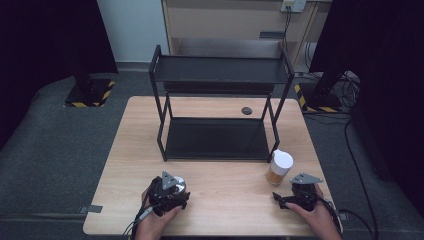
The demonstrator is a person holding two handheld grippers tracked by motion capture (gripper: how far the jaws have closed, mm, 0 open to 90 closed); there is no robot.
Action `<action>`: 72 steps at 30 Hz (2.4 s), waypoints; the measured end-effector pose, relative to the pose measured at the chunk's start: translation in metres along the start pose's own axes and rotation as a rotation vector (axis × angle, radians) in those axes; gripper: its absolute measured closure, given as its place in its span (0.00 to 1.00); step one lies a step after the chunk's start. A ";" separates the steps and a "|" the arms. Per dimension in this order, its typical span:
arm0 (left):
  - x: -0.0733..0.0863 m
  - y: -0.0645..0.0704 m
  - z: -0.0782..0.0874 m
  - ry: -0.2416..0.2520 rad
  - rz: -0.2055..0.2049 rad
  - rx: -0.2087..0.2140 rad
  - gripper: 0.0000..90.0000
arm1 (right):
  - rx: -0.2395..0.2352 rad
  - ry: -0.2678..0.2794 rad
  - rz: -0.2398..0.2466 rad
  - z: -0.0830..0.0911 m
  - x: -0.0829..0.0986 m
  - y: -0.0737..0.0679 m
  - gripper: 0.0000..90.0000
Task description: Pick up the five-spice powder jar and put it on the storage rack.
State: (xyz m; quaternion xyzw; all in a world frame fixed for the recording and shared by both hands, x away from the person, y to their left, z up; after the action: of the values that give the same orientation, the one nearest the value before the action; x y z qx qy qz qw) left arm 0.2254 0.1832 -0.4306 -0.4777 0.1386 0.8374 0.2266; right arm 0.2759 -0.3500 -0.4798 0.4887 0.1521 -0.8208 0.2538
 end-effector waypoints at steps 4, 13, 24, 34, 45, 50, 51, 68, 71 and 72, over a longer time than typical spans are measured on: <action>0.000 0.000 0.000 -0.001 -0.004 0.004 0.33 | 0.000 0.000 0.000 0.000 0.000 0.000 0.02; -0.001 -0.001 0.000 0.002 0.003 0.002 0.33 | 0.000 0.000 0.000 0.000 0.000 0.000 0.02; -0.002 0.000 0.004 0.018 0.002 -0.002 0.33 | 0.000 0.000 0.000 0.000 0.000 0.000 0.02; -0.002 0.000 0.007 0.026 0.003 -0.014 0.33 | 0.000 0.000 0.000 0.000 0.000 0.000 0.02; -0.004 0.000 0.010 0.040 0.014 -0.029 0.33 | 0.000 0.000 0.000 0.000 0.000 0.000 0.02; -0.008 0.002 0.011 0.047 0.013 -0.031 0.33 | 0.000 0.000 0.000 0.000 0.000 0.000 0.02; -0.008 0.002 0.011 0.047 0.013 -0.031 0.33 | 0.000 0.000 0.000 0.000 0.000 0.000 0.02; -0.037 0.010 -0.001 0.034 -0.029 -0.041 0.33 | 0.000 0.000 0.000 0.000 0.000 0.000 0.02; -0.042 0.010 -0.006 0.040 -0.028 -0.047 0.34 | 0.000 0.000 0.000 0.000 0.000 0.000 0.02; -0.042 0.010 -0.006 0.040 -0.028 -0.047 0.33 | 0.000 0.000 0.000 0.000 0.000 0.000 0.02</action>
State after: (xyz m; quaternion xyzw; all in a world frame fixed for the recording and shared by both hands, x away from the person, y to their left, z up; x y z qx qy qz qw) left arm 0.2432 0.1621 -0.3969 -0.5012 0.1167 0.8275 0.2243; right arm 0.2759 -0.3500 -0.4799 0.4887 0.1522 -0.8207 0.2538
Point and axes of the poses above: each handheld gripper's, and its own axes: z roughly backward along the jaws, x roughly out of its underside, y roughly to its right, the point moved 3 cm from there along -z, roughly forward along the jaws, and after that the axes turned 15 degrees about y, right-handed, at the moved point
